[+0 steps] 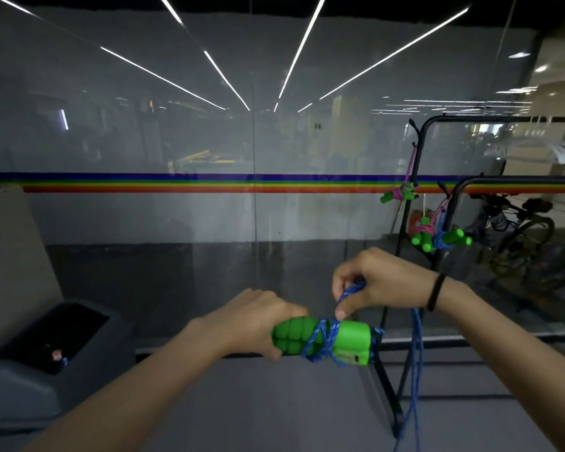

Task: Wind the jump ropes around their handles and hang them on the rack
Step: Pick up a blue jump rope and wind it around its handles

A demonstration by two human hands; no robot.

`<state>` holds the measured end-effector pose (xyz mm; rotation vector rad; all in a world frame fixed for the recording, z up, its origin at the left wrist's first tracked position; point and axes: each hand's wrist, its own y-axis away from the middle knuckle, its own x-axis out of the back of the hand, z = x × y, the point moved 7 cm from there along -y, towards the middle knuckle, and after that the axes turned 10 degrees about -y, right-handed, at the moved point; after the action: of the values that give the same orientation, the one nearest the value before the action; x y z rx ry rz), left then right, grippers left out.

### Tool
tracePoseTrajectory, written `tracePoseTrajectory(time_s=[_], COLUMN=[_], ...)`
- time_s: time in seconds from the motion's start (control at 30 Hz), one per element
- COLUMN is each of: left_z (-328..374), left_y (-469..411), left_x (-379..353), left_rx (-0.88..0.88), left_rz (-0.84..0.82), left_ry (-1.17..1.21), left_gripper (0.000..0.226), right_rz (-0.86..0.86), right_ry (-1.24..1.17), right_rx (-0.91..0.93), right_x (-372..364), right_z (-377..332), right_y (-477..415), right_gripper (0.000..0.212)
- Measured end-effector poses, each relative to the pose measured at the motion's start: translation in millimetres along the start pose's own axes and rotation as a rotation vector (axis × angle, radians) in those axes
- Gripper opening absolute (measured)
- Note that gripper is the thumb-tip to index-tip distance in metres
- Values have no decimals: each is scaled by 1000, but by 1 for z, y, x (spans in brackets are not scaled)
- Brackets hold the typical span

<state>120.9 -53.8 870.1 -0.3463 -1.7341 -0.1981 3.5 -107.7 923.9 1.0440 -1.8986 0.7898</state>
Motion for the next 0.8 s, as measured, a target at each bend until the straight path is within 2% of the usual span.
tracePoseTrajectory(time_s=[0.13,0.23,0.27,0.37,0.43,0.53,0.57,0.67,0.73,0.8], left_z=[6,4,0,-19,-32,-51,-53,-40,-24,-6], left_y=[10,11,10,5,0,-6,-6,-6,-5,-5], left_x=[15,24,24,22,17,4,1,-7,-13,-12], left_rx=[-88,-91,-71,65,188,390,422,363,297,160], left_rz=[82,182,219,365,431,439,402,198,111,112], left_ry=[181,437,564,924,993,998,910,396,109,-75], left_gripper=[35,28,29,42,41,32,31,37,43,46], right_rz=[35,150,207,300,334,313,265,156,189,206], right_ry=[-639,-1060,-1121,-1176,-1067,-622,-395,236,346,238], right_rx=[73,-47,-114,-144,-147,-91,-72,11,46,35], right_x=[-13,-49,-63,-83,-83,-71,-67,-50,-32,-19], right_z=[19,63,74,63,48,25,16,-8,-11,-7], right_y=[-6,-3,0,6,9,19,22,31,32,29], right_gripper=[13,43,47,29,31,29,27,25,24,23])
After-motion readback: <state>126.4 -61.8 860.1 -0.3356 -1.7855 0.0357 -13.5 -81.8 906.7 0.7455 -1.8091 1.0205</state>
